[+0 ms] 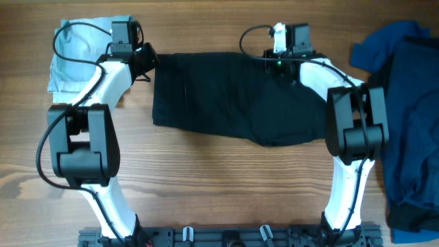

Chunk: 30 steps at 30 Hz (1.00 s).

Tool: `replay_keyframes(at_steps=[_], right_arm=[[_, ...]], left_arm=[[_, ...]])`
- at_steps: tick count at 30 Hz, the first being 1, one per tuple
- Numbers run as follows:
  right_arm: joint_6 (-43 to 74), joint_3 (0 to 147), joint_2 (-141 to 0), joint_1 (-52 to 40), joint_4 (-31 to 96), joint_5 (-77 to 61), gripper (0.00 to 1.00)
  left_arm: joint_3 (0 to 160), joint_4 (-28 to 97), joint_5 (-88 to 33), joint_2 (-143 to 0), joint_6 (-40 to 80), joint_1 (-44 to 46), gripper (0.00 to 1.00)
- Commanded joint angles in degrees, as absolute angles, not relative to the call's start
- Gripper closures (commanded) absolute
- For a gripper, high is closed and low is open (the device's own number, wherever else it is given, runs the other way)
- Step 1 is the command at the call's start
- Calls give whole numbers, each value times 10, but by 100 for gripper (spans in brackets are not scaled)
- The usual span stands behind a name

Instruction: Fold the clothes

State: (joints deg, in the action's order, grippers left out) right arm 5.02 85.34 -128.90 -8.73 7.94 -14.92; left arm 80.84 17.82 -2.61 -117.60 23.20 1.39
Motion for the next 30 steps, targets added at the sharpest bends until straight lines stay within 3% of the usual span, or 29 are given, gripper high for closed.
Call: replay_keyframes(at_steps=[1, 11, 15, 17, 18, 20, 23, 25, 30], right_arm=[[44, 848, -1322, -88, 76, -136, 87], [41, 860, -1189, -88, 93, -136, 80], [87, 860, -1080, -88, 188, -143, 79], [92, 860, -1027, -88, 261, -152, 79], [92, 860, -1005, -88, 296, -164, 79], [91, 860, -971, -88, 357, -188, 82], [90, 860, -948, -88, 433, -196, 96], [82, 856, -948, -89, 475, -196, 96], [44, 831, -975, -112, 502, -248, 96]], left_arm=[[804, 169, -18, -1191, 229, 13, 96], [804, 191, -18, -1018, 229, 12, 94], [804, 289, -19, -959, 283, 1, 68], [804, 342, -27, -950, 303, -9, 44], [804, 366, -38, -949, 303, -14, 39], [804, 411, -67, -956, 303, -25, 34], [803, 452, -104, -971, 284, -35, 26], [803, 463, -119, -985, 270, -37, 14], [803, 492, -165, -1018, 220, -37, 7]])
